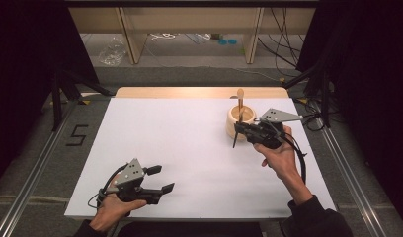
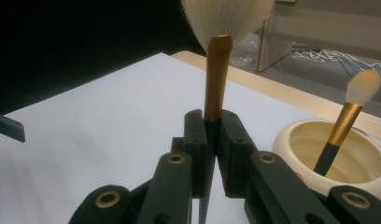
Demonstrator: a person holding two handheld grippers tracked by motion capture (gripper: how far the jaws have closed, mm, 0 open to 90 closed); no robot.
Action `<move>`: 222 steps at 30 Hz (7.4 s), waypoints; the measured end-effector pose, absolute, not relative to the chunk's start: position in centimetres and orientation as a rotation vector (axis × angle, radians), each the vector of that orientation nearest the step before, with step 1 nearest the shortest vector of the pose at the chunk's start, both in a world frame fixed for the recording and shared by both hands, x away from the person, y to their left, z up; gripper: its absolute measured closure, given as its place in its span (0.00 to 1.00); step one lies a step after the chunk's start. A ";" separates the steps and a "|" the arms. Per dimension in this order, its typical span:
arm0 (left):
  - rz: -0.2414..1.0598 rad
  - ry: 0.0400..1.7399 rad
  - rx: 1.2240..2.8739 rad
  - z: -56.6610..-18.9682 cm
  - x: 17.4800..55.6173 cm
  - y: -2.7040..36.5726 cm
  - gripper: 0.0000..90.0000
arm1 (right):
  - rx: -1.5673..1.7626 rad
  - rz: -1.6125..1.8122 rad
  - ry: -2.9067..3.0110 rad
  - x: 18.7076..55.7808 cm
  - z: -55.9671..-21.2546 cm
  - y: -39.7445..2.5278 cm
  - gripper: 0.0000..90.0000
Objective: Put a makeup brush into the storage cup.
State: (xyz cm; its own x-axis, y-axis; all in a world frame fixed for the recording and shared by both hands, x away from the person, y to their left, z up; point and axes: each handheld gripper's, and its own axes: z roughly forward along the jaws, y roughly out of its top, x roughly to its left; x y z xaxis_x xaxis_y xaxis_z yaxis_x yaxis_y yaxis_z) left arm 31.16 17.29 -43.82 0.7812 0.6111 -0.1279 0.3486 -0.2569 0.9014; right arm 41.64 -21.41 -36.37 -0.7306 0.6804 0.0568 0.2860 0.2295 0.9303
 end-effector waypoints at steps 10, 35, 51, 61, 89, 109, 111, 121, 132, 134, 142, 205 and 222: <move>0.292 0.714 1.879 -43.9 31.3 17.3 0.27 | 0.923 1.487 2.107 42.1 -35.4 -22.8 0.93; 0.283 0.743 1.881 -44.0 31.2 17.2 0.27 | 0.981 1.450 2.075 44.0 -33.9 -24.5 0.92; 0.293 0.721 1.891 -44.0 31.4 17.3 0.27 | 1.045 1.451 2.031 46.8 -33.4 -25.4 0.92; 0.287 0.733 1.889 -44.1 31.4 17.3 0.27 | 1.066 1.448 2.013 48.7 -33.5 -24.8 0.93; 0.283 0.731 1.889 -44.1 31.4 17.3 0.27 | 1.136 1.394 2.014 52.0 -36.2 -24.6 0.92; 0.283 0.716 1.886 -44.1 31.4 17.3 0.27 | 1.194 1.376 2.043 52.7 -38.2 -24.4 0.92; 0.282 0.716 1.885 -44.1 31.4 17.3 0.27 | 1.197 1.378 2.043 52.9 -38.7 -24.5 0.92; 0.283 0.720 1.889 -44.0 31.4 17.4 0.26 | 1.208 1.330 2.055 53.0 -39.2 -24.5 0.77; 0.273 0.750 1.872 -44.0 31.3 17.3 0.26 | 1.235 1.304 2.014 51.4 -37.9 -24.6 0.46; 0.281 0.730 1.880 -44.0 31.4 17.4 0.26 | 1.234 1.319 2.011 51.1 -37.6 -24.8 0.45; 0.280 0.750 1.867 -43.9 31.5 17.4 0.26 | 1.220 1.359 1.995 50.2 -37.1 -24.8 0.40; 0.304 0.773 1.839 -43.8 31.6 17.8 0.23 | 1.120 1.512 2.150 37.5 -40.6 -22.5 0.19; 0.310 0.745 1.849 -43.9 31.6 17.7 0.23 | 1.104 1.517 2.184 35.0 -41.7 -21.6 0.18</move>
